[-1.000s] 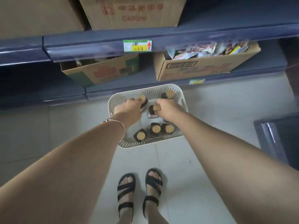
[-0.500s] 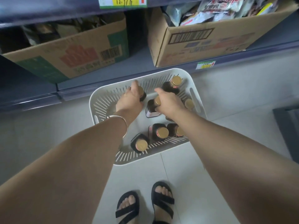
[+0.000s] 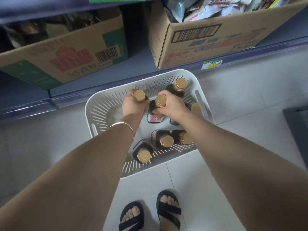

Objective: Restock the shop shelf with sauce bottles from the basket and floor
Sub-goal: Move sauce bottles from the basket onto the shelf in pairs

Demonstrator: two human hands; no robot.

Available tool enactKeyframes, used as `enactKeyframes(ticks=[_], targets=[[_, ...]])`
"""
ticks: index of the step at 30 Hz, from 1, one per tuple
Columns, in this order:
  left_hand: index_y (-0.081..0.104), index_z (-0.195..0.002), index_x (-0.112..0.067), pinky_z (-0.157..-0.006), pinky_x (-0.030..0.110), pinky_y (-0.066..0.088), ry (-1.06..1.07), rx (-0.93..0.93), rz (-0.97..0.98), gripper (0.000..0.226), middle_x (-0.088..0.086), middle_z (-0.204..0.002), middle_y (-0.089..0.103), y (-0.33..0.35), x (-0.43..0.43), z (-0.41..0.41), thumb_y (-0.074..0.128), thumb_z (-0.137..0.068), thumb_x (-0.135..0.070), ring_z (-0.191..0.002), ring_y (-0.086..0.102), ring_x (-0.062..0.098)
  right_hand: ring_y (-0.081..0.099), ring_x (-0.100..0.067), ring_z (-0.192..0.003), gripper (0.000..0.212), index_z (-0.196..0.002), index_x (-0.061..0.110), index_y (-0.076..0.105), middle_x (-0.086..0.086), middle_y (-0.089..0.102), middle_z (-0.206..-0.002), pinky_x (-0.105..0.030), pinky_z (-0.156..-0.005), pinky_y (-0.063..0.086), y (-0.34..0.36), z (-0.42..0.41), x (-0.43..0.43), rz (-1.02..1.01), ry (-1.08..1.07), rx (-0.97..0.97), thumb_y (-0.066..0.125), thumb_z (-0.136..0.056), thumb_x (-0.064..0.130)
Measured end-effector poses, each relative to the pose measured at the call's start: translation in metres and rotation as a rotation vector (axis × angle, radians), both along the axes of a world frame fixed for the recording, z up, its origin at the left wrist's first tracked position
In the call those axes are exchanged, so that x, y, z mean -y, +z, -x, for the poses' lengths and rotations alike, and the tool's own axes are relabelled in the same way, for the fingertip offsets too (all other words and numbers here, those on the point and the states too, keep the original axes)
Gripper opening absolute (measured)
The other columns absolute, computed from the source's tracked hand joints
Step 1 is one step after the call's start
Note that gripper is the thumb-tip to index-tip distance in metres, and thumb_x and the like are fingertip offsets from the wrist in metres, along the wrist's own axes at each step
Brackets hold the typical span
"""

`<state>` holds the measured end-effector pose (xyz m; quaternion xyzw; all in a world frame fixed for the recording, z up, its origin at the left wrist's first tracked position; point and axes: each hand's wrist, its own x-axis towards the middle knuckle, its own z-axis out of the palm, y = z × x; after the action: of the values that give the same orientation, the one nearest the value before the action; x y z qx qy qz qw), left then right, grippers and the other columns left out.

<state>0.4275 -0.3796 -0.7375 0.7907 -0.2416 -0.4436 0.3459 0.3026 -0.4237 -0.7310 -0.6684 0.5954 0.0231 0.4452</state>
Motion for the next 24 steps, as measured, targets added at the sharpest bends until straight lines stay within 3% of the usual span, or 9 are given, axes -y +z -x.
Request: enactKeyframes(ticks=[2,5,11,14,19,24], targets=[[0.056,-0.107,-0.016,-0.087,0.027,0.045,0.007,-0.006,-0.028,0.038,0.004,-0.099,0.064,-0.001,0.001,-0.001,0.073,-0.073,-0.009,-0.102,0.059,0.025,0.061,-0.021,-0.102,0.052,-0.109,0.023,0.061,0.001,0.066,-0.105,-0.026,-0.081,0.046,-0.004,-0.001,-0.003,-0.043,0.078,-0.036,0.084,-0.062,0.025],[0.058,-0.108,-0.016,-0.093,0.032,0.046,-0.065,0.084,-0.052,0.040,0.007,-0.107,0.066,-0.001,0.002,-0.005,0.074,-0.071,-0.013,-0.104,0.059,0.026,0.060,-0.019,-0.109,0.053,-0.113,0.025,0.062,0.002,0.066,-0.115,-0.022,-0.086,0.043,-0.011,-0.005,-0.008,-0.077,0.117,-0.081,0.082,-0.065,0.029],[0.057,-0.109,-0.014,-0.080,0.024,0.040,-0.099,0.177,-0.088,0.040,0.008,-0.104,0.064,0.031,-0.014,-0.013,0.073,-0.073,-0.014,-0.094,0.055,0.022,0.061,-0.022,-0.102,0.045,-0.108,0.016,0.064,-0.007,0.068,-0.110,-0.023,-0.079,0.040,0.013,-0.003,-0.016,-0.087,-0.010,-0.083,0.080,-0.069,0.031],[0.056,-0.110,-0.014,-0.076,0.024,0.037,-0.139,0.226,-0.114,0.038,0.008,-0.103,0.065,0.068,-0.029,-0.009,0.071,-0.075,-0.014,-0.092,0.054,0.020,0.056,-0.017,-0.090,0.050,-0.109,0.013,0.063,-0.007,0.067,-0.109,-0.022,-0.076,0.038,0.052,0.002,-0.024,-0.130,-0.087,-0.034,0.082,-0.067,0.033],[0.056,-0.110,-0.012,-0.078,0.027,0.039,-0.151,0.261,-0.137,0.038,0.011,-0.106,0.066,0.154,-0.041,0.003,0.071,-0.075,-0.016,-0.101,0.059,0.029,0.060,-0.020,-0.097,0.050,-0.111,0.017,0.064,-0.004,0.068,-0.108,-0.021,-0.074,0.037,0.141,0.006,-0.036,-0.069,-0.121,0.006,0.081,-0.068,0.035],[0.055,-0.115,-0.014,-0.078,0.026,0.038,-0.216,0.290,-0.134,0.041,0.010,-0.112,0.064,0.249,-0.041,0.020,0.070,-0.077,-0.019,-0.104,0.056,0.026,0.064,-0.024,-0.098,0.047,-0.106,0.013,0.066,-0.009,0.070,-0.104,-0.031,-0.084,0.051,0.232,0.020,-0.040,-0.053,-0.191,0.045,0.082,-0.066,0.032]])
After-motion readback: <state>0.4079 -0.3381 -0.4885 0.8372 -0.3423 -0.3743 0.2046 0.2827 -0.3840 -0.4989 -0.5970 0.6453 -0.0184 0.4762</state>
